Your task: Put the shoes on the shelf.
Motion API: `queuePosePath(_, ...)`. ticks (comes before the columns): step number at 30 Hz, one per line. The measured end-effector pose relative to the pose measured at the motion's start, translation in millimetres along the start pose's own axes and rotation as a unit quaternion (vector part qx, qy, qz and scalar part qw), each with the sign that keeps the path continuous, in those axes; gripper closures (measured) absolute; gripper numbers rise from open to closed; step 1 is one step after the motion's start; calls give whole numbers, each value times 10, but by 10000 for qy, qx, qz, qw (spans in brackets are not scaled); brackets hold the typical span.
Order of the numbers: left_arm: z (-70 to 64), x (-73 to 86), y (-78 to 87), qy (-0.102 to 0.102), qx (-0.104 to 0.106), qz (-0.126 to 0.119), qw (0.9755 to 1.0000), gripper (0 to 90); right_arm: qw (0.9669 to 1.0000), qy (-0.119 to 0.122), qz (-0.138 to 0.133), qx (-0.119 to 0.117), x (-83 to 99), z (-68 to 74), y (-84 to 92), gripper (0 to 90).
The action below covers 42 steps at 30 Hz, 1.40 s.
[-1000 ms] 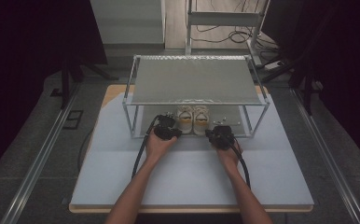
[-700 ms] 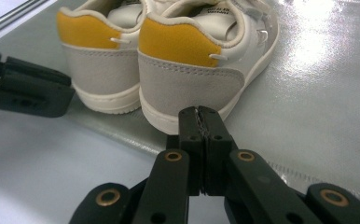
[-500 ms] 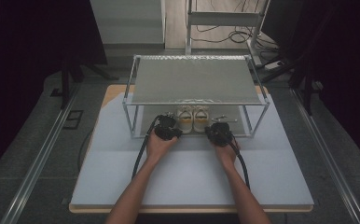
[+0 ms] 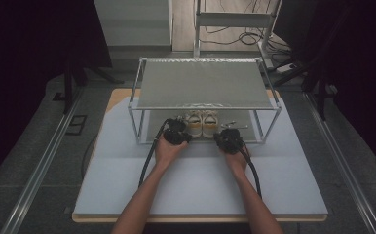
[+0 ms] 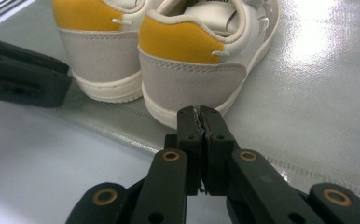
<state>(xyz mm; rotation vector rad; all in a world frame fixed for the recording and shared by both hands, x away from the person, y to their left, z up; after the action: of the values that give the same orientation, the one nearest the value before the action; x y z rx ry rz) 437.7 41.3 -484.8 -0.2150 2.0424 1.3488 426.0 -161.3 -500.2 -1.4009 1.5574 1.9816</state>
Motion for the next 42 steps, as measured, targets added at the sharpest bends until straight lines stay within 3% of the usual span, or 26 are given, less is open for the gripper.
queuePosePath(1,-12,9,24,28,0,0,10000,769,10000,-2,-19,-9,4,2,19,872)
queuePosePath(3,-10,15,83,-207,15,-62,9998,775,10000,0,-42,-19,15,5,57,871)
queuePosePath(7,-37,84,214,-362,56,-103,9993,794,9998,22,-176,-99,41,13,162,868)
queuePosePath(10,-58,159,298,-260,162,-175,9994,817,9995,77,-261,-188,63,23,260,867)
queuePosePath(11,-84,205,333,-123,177,-199,9996,824,9993,101,-277,-217,72,24,296,865)
queuePosePath(13,-86,266,384,-239,211,-209,9993,834,9990,120,-324,-289,96,26,373,859)
queuePosePath(21,-90,558,579,-320,264,-307,9987,831,9976,210,-409,-518,218,-3,650,811)
queuePosePath(28,16,874,760,-286,187,-366,9987,822,9964,267,-303,-746,433,-41,870,691)
queuePosePath(32,81,1039,837,-191,149,-369,9990,811,9970,344,-218,-666,597,-50,979,627)
queuePosePath(35,116,1143,881,-259,41,-292,9992,757,9974,326,-190,-617,687,-74,1053,601)
queuePosePath(39,154,1286,927,-312,-85,-256,9992,594,9977,279,-125,-605,806,-132,1169,566)
queuePosePath(42,227,1367,964,-235,-201,-271,9992,533,9979,224,-145,-595,883,-183,1246,546)
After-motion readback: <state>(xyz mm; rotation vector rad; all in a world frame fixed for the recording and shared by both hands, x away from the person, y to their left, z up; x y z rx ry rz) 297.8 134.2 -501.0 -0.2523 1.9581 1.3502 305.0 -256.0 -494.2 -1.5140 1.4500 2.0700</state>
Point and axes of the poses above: each handheld gripper's, and its own axes: y roughly backward along the jaws, x roughly out of its underside, z roughly to its left, the point moved 2 cm from there along -y, roughly forward along the jaws, and after that the axes turned 8 degrees about y, right-handed, at the moved point
